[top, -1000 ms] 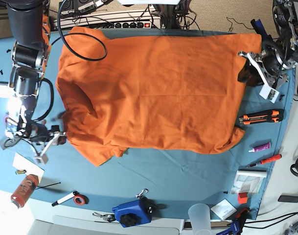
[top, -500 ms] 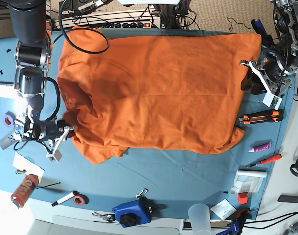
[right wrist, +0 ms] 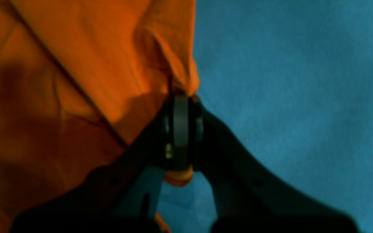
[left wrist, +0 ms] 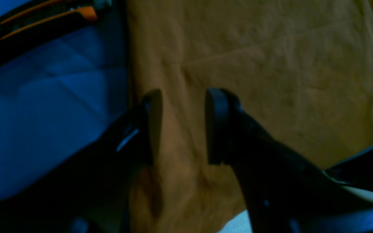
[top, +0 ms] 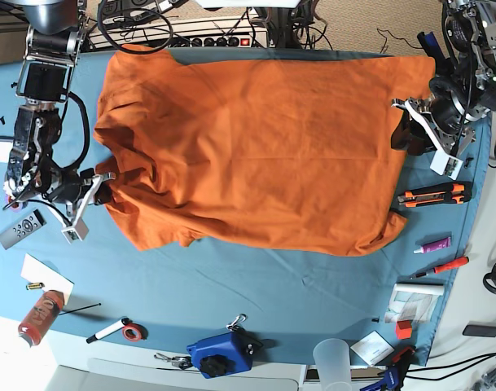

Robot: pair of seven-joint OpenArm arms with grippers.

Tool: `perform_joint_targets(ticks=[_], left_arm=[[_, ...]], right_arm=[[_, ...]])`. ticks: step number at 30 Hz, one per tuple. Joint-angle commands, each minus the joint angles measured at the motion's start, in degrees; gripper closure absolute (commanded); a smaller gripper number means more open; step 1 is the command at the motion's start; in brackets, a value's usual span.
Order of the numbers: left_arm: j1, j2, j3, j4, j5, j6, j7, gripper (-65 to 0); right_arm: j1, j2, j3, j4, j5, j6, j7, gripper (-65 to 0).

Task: Layout the t-shirt on the table in an organized manner, then fold the t-shirt properly
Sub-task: 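Grasp the shirt hem corners with both grippers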

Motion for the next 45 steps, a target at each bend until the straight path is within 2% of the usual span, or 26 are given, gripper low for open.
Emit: perform_joint_targets(ticks=[1, 3, 4, 5, 7, 9, 10, 13, 15, 22, 25, 30, 32, 35, 39, 41, 45], left_arm=[[-0.28, -0.70, -0.37, 0.85, -0.79, -0.24, -1.25, -23.2], [-0.28, -0.70, -0.37, 0.85, -0.79, -0.22, -1.25, -23.2], [-0.28, -0.70, -0.37, 0.85, -0.79, -0.24, -1.25, -23.2], [-0.28, -0.70, -0.37, 0.85, -0.74, -0.24, -1.22, -23.2], [-0.28, -0.70, -0.37, 0.85, -0.76, -0.24, -1.22, -23.2], [-0.28, -0.70, -0.37, 0.85, -0.76, -0.24, -1.25, -23.2], [-0.28, -0.70, -0.37, 0.85, -0.79, -0.24, -1.25, -23.2], [-0.28, -0.70, -0.37, 0.85, -0.79, -0.26, -1.25, -23.2], [-0.28, -0.70, -0.37, 0.85, -0.79, -0.26, -1.27, -23.2], [-0.28, -0.70, -0.37, 0.85, -1.44, -0.42, -1.25, -23.2], [-0.28, -0.72, -0.37, 0.85, -1.42, -0.44, -1.81, -23.2], [-0.79, -0.70, -0.37, 0.85, -1.22, -0.48, -7.98, -23.2], [-2.29, -0.72, -0.35, 0.85, -0.11, -0.46, -8.07, -23.2], [-5.05, -0.72, -0.28, 0.83, 2.51, -0.46, -8.09, -23.2], [-8.87, -0.81, 0.81, -0.42, 3.58, -0.50, -8.55, -23.2], [-10.99, -0.92, 2.43, -2.05, 6.43, -1.88, -10.71, -23.2], [-17.03, -2.34, 7.67, -7.56, 13.97, -0.22, -14.97, -23.2]], right_arm=[[1.53, 1.14, 0.52, 1.14, 0.59, 0.44, -0.33, -6.9], [1.73, 1.18, 0.52, 1.18, 1.51, 0.81, -1.66, -19.9], [1.75, 1.40, 0.52, 1.38, 2.36, 0.70, -1.66, -23.4], [1.79, 1.55, 0.52, 1.88, 3.06, 0.07, -1.66, -24.0], [2.23, 2.03, 0.52, 3.08, 3.89, -0.79, -0.66, -24.0], [3.32, 1.95, 1.05, 3.91, 2.10, -0.76, 3.15, -24.0], [4.09, 1.81, 1.40, 3.91, 0.09, -0.81, 6.10, -24.0], [6.60, 0.96, 1.57, 3.34, -8.59, -3.76, 14.01, -24.0], [9.07, -0.04, 1.51, 1.07, -11.19, -3.98, 14.49, -24.0], [17.53, -1.92, -2.40, -18.01, -11.19, -0.81, 16.90, -24.0], [19.61, -1.92, -5.62, -24.48, -12.55, -0.74, 19.10, -24.0], [18.97, -1.92, -12.44, -26.32, -13.25, -0.76, 19.39, -23.9], [18.43, -1.92, -14.84, -26.32, -13.84, -1.42, 20.20, -23.8], [18.01, -1.92, -17.25, -26.32, -15.08, -2.49, 20.26, -19.9], [17.90, -1.92, -17.53, -26.32, -15.08, -2.75, 19.02, -6.2], [17.90, -1.90, -17.53, -26.32, -15.10, -4.22, 17.75, -0.4], [17.90, -1.90, -17.53, -26.29, -17.81, -7.08, 17.35, 0.0]])
